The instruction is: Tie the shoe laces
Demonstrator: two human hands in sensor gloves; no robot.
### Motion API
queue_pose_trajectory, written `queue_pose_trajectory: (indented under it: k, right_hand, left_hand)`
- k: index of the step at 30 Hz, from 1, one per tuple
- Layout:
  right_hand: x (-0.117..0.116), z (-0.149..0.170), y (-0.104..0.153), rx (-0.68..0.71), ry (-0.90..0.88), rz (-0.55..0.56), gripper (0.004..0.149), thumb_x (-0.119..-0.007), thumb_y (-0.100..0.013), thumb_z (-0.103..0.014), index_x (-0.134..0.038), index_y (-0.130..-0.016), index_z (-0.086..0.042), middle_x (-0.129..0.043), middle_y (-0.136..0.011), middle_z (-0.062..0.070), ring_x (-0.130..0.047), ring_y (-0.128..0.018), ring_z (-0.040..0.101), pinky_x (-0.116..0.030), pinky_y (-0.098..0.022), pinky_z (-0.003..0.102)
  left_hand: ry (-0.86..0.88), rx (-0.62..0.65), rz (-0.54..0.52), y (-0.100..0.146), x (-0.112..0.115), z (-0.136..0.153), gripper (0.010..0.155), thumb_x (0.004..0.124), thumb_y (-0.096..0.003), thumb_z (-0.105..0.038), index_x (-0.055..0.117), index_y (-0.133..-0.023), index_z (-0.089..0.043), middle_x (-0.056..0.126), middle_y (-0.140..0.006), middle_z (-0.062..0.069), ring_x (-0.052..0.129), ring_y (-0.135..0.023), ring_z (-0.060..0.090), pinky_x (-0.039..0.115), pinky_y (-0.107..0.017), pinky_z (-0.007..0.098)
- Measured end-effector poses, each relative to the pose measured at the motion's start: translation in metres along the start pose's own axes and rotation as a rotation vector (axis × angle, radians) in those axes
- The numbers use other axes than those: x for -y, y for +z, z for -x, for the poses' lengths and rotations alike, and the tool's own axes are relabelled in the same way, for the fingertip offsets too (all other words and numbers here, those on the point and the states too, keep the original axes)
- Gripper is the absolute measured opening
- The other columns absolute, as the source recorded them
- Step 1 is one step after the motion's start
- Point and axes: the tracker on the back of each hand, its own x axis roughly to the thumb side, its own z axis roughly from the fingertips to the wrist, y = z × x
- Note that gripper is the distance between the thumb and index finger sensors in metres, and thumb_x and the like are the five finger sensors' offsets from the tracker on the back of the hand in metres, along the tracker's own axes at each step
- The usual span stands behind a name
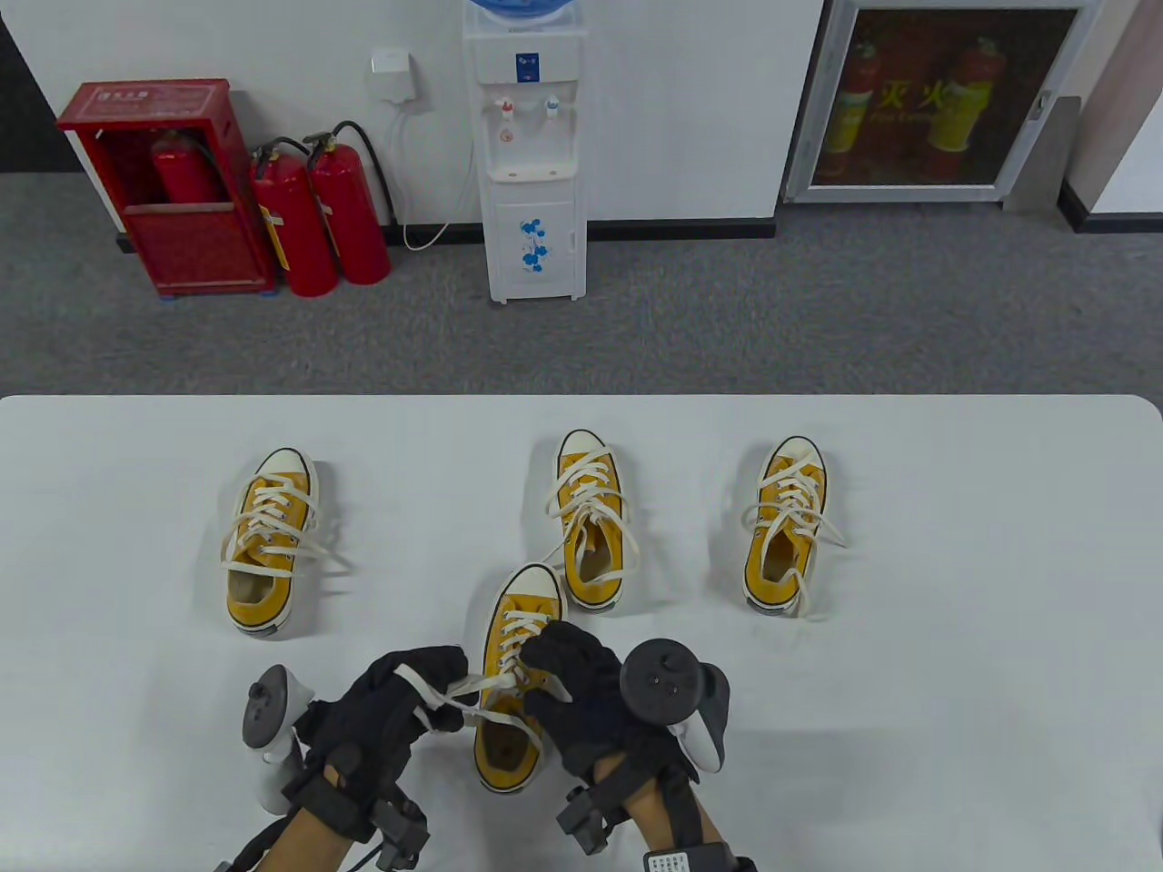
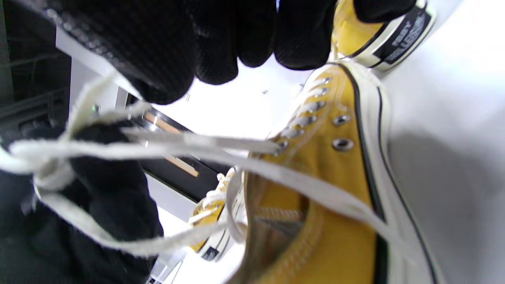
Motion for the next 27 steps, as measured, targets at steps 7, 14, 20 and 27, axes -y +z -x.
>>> queue_pose_trajectory:
  k: [7,14,20,27]
  right_hand:
    - [-0.022,-0.009,-0.013,0.007,0.028,-0.112,0.072,-0.085,-0.045,-0.035,-0.053,-0.108,-0.027,-0.032,-0.117,0.004,-0.039,-0.111,0.042,-0.029,-0.072,0.073]
    - [-0.037,-0.009,-0.017,-0.007,-0.035,-0.136,0.052,-0.086,-0.044,-0.035,-0.081,-0.095,-0.027,-0.039,-0.117,0.005,-0.032,-0.111,0.045,-0.021,-0.070,0.076]
    - [-0.031,-0.001,-0.017,-0.039,-0.134,-0.117,0.042,-0.082,-0.046,-0.039,-0.090,-0.083,-0.020,-0.059,-0.110,0.006,-0.040,-0.110,0.042,-0.023,-0.070,0.076]
    - [-0.018,0.012,-0.017,-0.077,-0.301,-0.098,0.042,-0.083,-0.045,-0.042,-0.091,-0.079,-0.018,-0.068,-0.104,0.005,-0.050,-0.107,0.041,-0.022,-0.069,0.078]
  left_hand:
    - [-0.074,0.003,0.044,-0.002,0.006,-0.001,0.039,0.078,-0.0502,-0.054,0.087,-0.079,-0.029,0.089,-0.097,0.002,0.106,-0.073,0.025,0.085,-0.054,0.049]
    - [-0.107,-0.006,0.035,-0.002,0.004,-0.001,0.039,0.079,-0.0497,-0.053,0.088,-0.079,-0.029,0.090,-0.096,0.002,0.107,-0.072,0.023,0.086,-0.053,0.049]
    - [-0.117,-0.022,-0.011,-0.003,-0.008,0.002,0.039,0.080,-0.0495,-0.052,0.088,-0.079,-0.028,0.090,-0.096,0.003,0.107,-0.069,0.025,0.086,-0.052,0.049]
    - [-0.118,-0.064,-0.093,-0.004,-0.024,0.009,0.039,0.080,-0.0496,-0.051,0.087,-0.080,-0.028,0.089,-0.096,0.004,0.107,-0.069,0.024,0.086,-0.052,0.049]
